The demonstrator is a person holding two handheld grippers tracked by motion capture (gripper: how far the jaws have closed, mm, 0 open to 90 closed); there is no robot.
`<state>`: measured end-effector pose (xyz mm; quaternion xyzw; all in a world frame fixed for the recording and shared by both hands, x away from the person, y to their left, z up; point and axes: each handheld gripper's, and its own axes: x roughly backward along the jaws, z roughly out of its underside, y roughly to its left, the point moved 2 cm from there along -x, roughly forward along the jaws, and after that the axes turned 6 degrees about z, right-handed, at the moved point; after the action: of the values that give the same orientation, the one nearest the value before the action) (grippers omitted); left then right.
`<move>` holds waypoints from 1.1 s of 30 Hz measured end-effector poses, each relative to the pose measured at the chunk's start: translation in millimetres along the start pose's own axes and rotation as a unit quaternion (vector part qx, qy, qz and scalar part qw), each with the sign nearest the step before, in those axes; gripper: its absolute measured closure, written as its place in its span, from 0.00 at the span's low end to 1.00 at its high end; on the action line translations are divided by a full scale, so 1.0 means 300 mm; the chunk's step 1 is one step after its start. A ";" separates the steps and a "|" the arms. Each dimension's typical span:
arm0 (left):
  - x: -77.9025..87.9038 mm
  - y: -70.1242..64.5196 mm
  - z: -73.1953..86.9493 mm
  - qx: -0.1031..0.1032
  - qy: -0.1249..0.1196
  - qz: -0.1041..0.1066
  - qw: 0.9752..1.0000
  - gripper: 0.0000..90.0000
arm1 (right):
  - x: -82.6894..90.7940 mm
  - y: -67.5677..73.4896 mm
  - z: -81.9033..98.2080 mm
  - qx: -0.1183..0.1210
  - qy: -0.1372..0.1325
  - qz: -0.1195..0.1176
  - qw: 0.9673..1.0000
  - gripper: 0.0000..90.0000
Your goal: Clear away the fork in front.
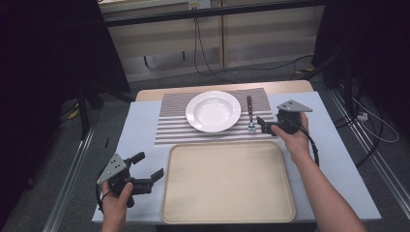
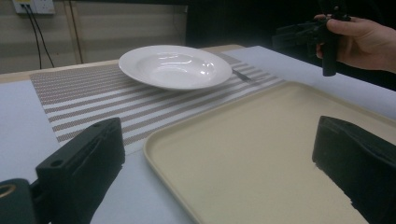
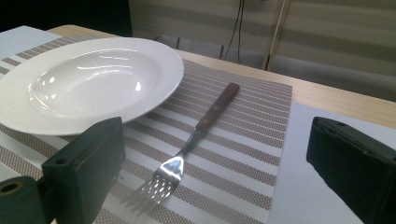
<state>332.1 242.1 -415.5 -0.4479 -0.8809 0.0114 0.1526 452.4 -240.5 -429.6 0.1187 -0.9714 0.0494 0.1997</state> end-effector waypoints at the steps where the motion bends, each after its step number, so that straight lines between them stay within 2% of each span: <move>1: 0.001 0.001 0.001 -0.001 0.001 0.000 1.000 0.03 | -0.017 0.000 -0.006 -0.002 0.003 0.000 1.000 0.04; 7: -0.001 0.000 0.002 -0.002 0.004 -0.001 1.000 0.03 | -0.067 -0.003 -0.018 -0.001 0.018 -0.001 1.000 0.08; 8: -0.001 0.000 0.003 -0.003 0.005 0.000 1.000 0.03 | -0.087 -0.007 -0.023 -0.001 0.029 0.000 1.000 0.12; 14: 0.003 0.000 0.004 0.000 0.004 -0.003 1.000 0.03 | -0.129 -0.016 -0.032 0.002 0.047 0.005 0.999 0.20; 15: 0.004 0.000 0.004 0.000 0.004 -0.003 1.000 0.03 | -0.142 -0.019 -0.034 0.000 0.050 0.003 0.999 0.24; 19: 0.008 0.000 0.006 0.001 0.004 -0.004 1.000 0.03 | -0.167 -0.020 -0.038 -0.003 0.049 0.005 0.999 0.25; 22: 0.010 0.002 0.008 0.001 0.003 -0.004 1.000 0.03 | -0.182 -0.019 -0.039 0.004 0.056 0.009 0.998 0.26; 25: 0.010 0.000 0.009 0.001 0.007 -0.006 1.000 0.03 | -0.205 -0.018 -0.041 -0.004 0.060 -0.002 0.998 0.36; 26: 0.010 0.000 0.010 0.002 0.006 -0.005 1.000 0.03 | -0.205 -0.018 -0.041 -0.004 0.060 -0.002 0.998 0.36; 27: 0.010 0.000 0.010 0.001 0.008 -0.005 1.000 0.03 | -0.222 -0.017 -0.038 -0.002 0.076 -0.009 0.997 0.44; 28: 0.010 0.000 0.011 0.001 0.008 -0.005 1.000 0.03 | -0.222 -0.017 -0.038 -0.002 0.076 -0.009 0.997 0.44; 29: 0.010 0.001 0.012 0.001 0.008 -0.005 1.000 0.03 | -0.238 -0.014 -0.035 0.006 0.093 -0.012 0.996 0.48; 33: 0.009 0.004 0.012 0.001 0.010 -0.006 1.000 0.03 | -0.257 -0.007 -0.031 0.010 0.105 -0.017 0.994 0.53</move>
<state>330.5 245.4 -418.3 -0.4426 -0.8820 0.0071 0.1616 525.3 -224.8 -451.9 0.1310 -0.9424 0.0682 0.3000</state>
